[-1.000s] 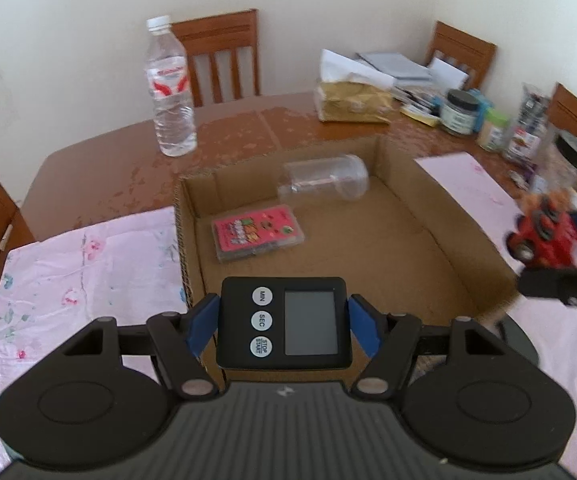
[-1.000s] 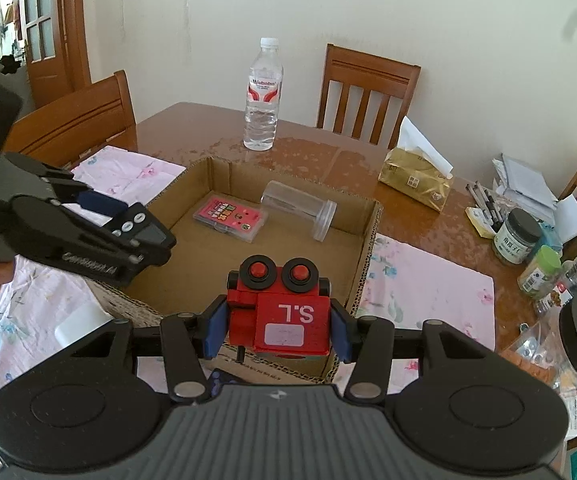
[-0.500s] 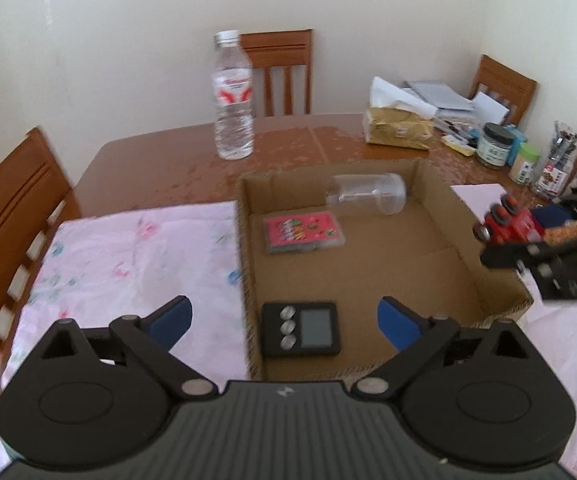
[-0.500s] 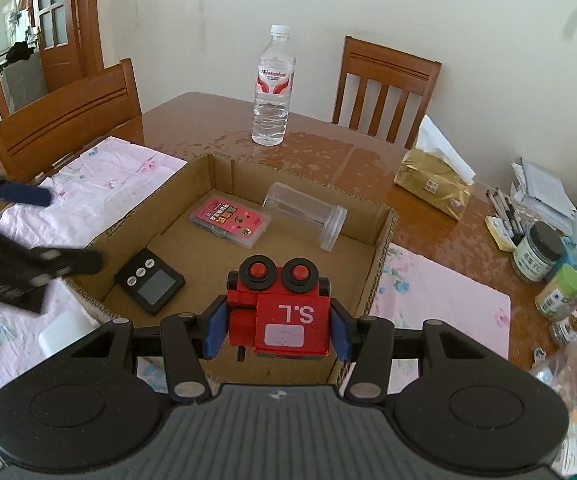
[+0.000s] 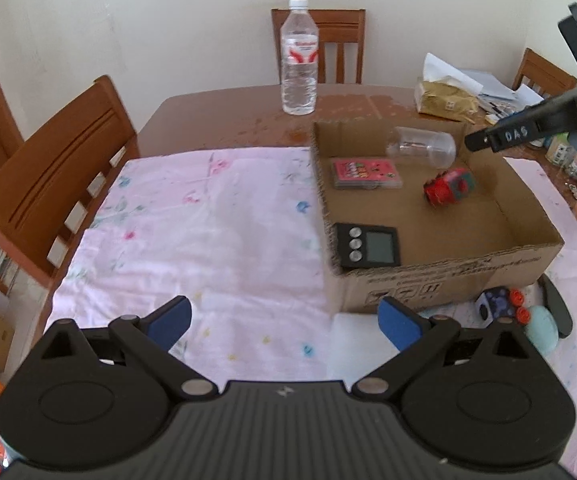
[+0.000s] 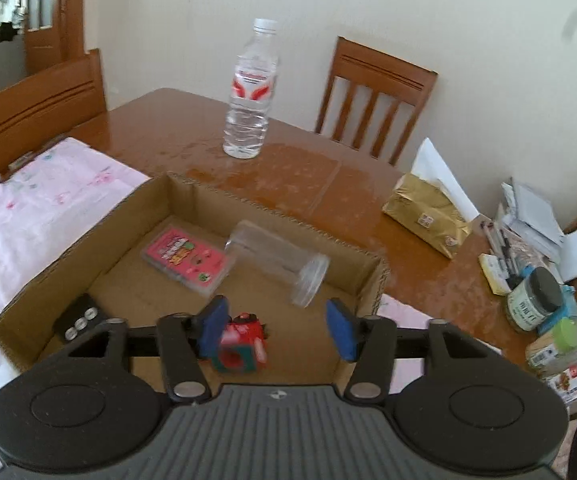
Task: Organize rigid objects
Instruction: 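Carry the train and timer into the box and open both tools, then move the right tool over the black oval item beside the box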
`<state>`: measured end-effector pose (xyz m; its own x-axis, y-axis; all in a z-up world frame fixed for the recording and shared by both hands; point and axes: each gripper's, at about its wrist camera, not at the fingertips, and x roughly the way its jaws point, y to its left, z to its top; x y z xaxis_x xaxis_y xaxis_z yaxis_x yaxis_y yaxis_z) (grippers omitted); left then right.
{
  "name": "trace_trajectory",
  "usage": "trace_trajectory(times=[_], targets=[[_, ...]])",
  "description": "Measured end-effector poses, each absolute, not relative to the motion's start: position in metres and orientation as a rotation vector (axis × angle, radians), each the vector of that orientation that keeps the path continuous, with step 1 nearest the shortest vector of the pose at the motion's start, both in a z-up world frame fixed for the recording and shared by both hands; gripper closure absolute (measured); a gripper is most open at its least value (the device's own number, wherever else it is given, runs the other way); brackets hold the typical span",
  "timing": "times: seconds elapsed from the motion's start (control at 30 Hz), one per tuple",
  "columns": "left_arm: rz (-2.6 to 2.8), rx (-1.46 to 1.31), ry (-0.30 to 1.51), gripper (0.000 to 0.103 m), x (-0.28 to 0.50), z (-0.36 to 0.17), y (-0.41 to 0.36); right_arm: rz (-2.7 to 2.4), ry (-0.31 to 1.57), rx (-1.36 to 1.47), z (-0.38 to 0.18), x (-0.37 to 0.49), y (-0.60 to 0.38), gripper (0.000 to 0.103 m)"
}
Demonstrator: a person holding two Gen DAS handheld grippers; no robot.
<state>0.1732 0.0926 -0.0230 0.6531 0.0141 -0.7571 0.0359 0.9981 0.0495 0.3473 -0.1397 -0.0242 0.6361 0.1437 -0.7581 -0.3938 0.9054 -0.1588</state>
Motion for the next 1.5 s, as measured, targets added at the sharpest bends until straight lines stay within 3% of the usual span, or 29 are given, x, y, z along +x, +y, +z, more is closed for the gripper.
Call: trace_trajectory(times=[0.03, 0.07, 0.77, 1.13, 1.5], targets=[[-0.008, 0.059, 0.859, 0.004, 0.172, -0.023, 0.094, 0.311, 0.822, -0.328, -0.023, 0.348, -0.139, 0.01], [-0.004, 0.054, 0.861, 0.004, 0.172, -0.024, 0.097, 0.312, 0.806, -0.333, -0.021, 0.346, -0.139, 0.0], [-0.09, 0.073, 0.868, 0.004, 0.177, -0.033, 0.105, 0.113, 0.873, -0.204, -0.028, 0.254, -0.172, 0.0], [-0.169, 0.095, 0.887, 0.004, 0.175, -0.042, 0.101, -0.137, 1.022, -0.045, -0.083, 0.212, -0.213, 0.0], [-0.176, 0.112, 0.909, 0.004, 0.173, -0.044, 0.089, -0.182, 1.095, -0.063, -0.119, 0.23, -0.224, 0.0]])
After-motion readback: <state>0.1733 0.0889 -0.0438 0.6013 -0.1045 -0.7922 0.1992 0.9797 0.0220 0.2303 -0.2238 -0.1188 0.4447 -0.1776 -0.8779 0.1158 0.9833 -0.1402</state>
